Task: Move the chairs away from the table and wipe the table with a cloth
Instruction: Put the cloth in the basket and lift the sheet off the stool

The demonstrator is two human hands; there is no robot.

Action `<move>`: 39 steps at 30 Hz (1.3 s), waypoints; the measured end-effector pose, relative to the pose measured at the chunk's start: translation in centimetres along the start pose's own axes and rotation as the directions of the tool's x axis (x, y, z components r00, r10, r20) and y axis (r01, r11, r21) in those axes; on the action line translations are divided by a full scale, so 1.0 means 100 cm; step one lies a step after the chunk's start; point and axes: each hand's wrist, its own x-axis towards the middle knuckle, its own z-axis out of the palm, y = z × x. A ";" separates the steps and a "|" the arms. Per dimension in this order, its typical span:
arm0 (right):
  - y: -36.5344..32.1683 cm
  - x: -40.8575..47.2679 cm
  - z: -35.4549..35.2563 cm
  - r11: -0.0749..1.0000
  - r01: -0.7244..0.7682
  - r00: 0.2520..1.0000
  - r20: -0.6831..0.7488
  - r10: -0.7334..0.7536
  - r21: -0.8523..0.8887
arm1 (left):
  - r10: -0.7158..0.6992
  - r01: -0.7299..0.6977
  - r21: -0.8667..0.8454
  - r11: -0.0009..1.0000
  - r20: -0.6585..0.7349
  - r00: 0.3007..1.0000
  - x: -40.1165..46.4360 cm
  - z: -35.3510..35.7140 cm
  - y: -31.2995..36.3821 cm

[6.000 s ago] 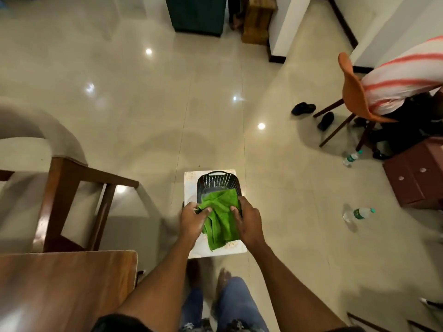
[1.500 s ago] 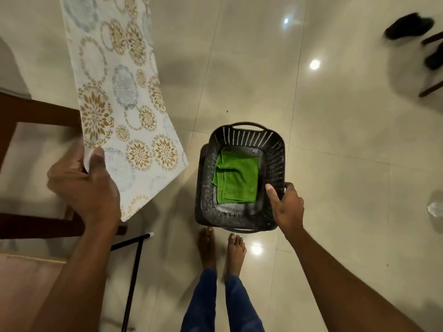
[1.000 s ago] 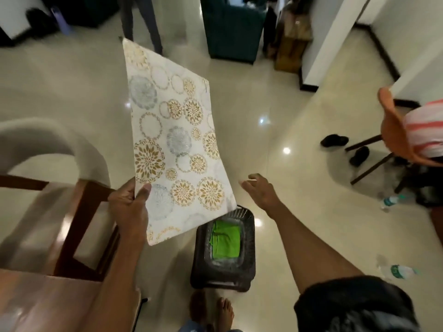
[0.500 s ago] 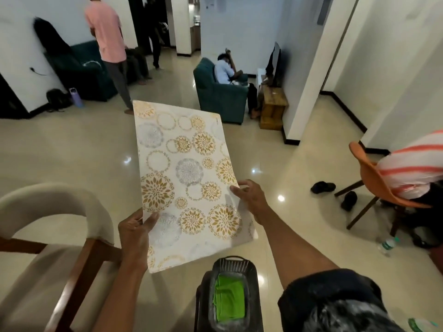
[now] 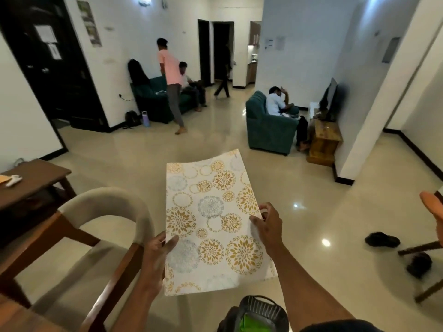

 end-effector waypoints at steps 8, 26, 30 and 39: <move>-0.015 0.012 0.035 0.999 0.044 0.985 0.167 -0.043 -0.006 | -0.115 0.084 -0.143 0.986 -0.224 0.968 -0.027 -0.034 0.002; -0.067 -0.121 0.169 0.975 0.193 0.842 0.492 -0.221 0.108 | 0.239 -0.012 0.252 0.968 -0.902 0.360 -0.198 -0.169 -0.026; -0.083 -0.153 0.219 0.975 0.184 0.810 0.544 -0.220 0.121 | 0.259 0.009 0.266 0.964 -0.946 0.192 -0.260 -0.233 -0.023; -0.113 -0.240 0.320 0.956 0.292 0.760 0.598 -0.253 0.034 | 0.145 0.073 0.138 0.988 -0.984 -0.107 -0.416 -0.356 -0.012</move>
